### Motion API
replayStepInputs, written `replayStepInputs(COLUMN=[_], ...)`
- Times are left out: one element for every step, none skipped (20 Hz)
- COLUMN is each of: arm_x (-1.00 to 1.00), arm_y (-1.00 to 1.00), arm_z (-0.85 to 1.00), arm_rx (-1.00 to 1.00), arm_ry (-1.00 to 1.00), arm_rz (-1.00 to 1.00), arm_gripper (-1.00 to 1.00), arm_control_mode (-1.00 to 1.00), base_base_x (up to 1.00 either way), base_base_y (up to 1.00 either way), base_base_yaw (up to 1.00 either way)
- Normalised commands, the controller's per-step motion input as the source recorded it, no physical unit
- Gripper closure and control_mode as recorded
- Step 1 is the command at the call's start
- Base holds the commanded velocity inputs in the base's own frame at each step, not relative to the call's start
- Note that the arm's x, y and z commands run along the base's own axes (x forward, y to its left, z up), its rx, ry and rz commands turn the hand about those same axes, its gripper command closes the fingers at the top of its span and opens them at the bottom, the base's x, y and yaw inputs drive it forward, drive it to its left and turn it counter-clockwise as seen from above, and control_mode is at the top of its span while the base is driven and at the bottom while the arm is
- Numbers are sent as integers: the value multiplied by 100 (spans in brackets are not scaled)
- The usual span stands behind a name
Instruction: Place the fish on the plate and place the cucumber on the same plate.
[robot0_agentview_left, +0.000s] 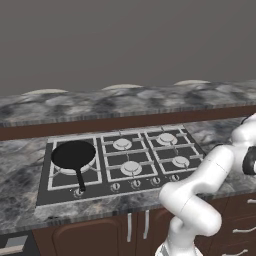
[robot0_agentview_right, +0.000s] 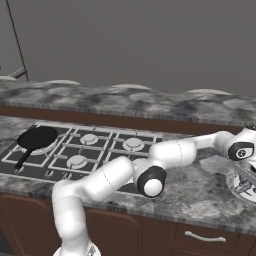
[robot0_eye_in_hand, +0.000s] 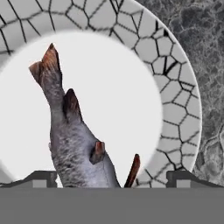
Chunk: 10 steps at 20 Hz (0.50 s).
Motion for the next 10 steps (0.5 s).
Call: replayStepInputs(arm_x=[17, 16, 16, 13, 14, 11, 10, 8, 3, 0], arm_y=[-17, -15, -13, -8, -7, -2, -1, -1, 0, 0], arm_z=[63, 63, 65, 64, 64, 62, 63, 64, 64, 63], arm_rx=[23, 23, 22, 22, 21, 18, 17, 16, 15, 14], arm_ry=[7, 5, 2, 0, 0, 0, 0, 0, 0, 0], arm_rz=[1, 2, 2, 2, 2, 1, 1, 1, 1, 1], arm_gripper=[-100, -100, -100, -100, -100, -100, -100, -100, -100, -100], arm_control_mode=[-100, -100, -100, -100, -100, -100, -100, -100, -100, -100], base_base_x=[0, 0, 0, 0, 0, 0, 0, 0, 0, 0], base_base_y=[0, 0, 0, 0, 0, 0, 0, 0, 0, 0], base_base_yaw=[0, 0, 0, 0, 0, 0, 0, 0, 0, 0])
